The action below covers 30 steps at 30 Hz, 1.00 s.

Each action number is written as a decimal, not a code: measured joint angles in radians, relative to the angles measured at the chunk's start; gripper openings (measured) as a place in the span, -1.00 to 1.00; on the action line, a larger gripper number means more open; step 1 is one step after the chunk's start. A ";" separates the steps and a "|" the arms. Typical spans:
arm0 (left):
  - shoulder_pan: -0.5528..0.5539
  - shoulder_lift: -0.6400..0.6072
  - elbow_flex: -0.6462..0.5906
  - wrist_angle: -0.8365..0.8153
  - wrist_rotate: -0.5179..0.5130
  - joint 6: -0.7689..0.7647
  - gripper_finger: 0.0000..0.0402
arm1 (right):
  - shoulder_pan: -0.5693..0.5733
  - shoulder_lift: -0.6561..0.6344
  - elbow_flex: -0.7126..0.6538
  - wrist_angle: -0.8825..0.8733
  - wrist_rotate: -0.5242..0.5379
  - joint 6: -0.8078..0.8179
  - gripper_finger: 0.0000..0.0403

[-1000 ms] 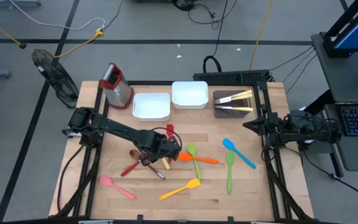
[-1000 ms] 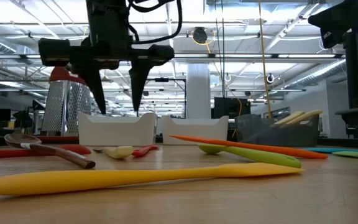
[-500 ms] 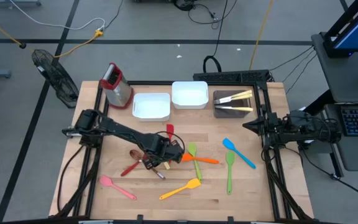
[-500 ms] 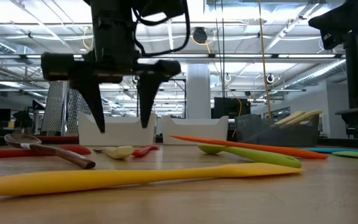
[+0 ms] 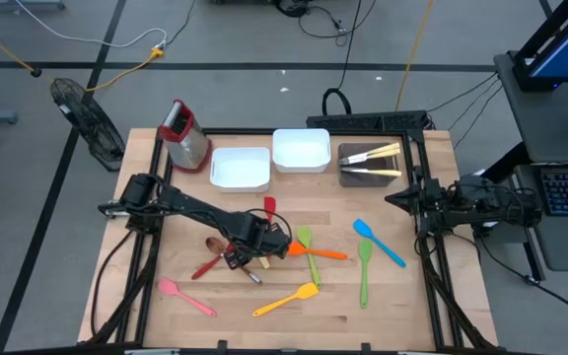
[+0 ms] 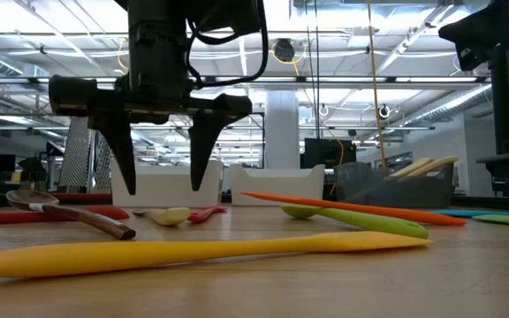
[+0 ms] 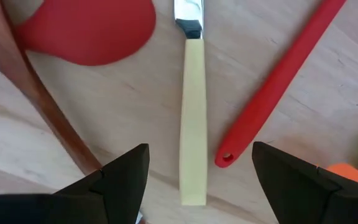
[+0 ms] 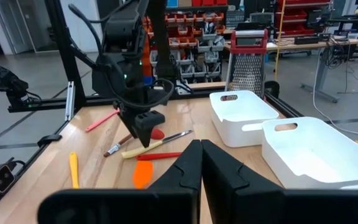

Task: Pick & Place Kitchen Items
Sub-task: Put the yellow knife into the black bin

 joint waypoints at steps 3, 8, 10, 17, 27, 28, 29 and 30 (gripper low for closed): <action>0.001 -0.002 0.000 -0.003 0.000 0.008 0.45 | 0.000 0.000 0.000 -0.007 0.000 0.000 -0.98; 0.002 -0.001 0.000 -0.002 0.001 0.030 0.45 | 0.000 0.000 0.000 -0.006 0.000 -0.002 -0.98; 0.002 -0.001 0.000 -0.003 0.002 0.030 0.45 | 0.000 0.000 0.000 -0.005 0.000 -0.002 -0.98; 0.002 -0.001 0.000 -0.013 0.003 0.022 0.45 | 0.000 0.000 0.000 -0.004 0.000 -0.002 -0.98; 0.002 0.008 0.000 -0.016 0.000 0.028 0.45 | 0.000 0.000 0.000 -0.004 0.000 0.000 -0.98; 0.002 0.014 0.000 -0.016 -0.003 0.027 0.45 | 0.000 0.000 0.000 -0.005 0.000 0.000 -0.98; 0.002 0.019 0.000 -0.015 -0.006 0.023 0.45 | 0.000 0.000 0.000 -0.004 0.000 0.001 -0.98; 0.004 0.022 0.000 -0.017 -0.008 0.020 0.45 | 0.000 0.000 0.000 -0.004 0.000 0.001 -0.98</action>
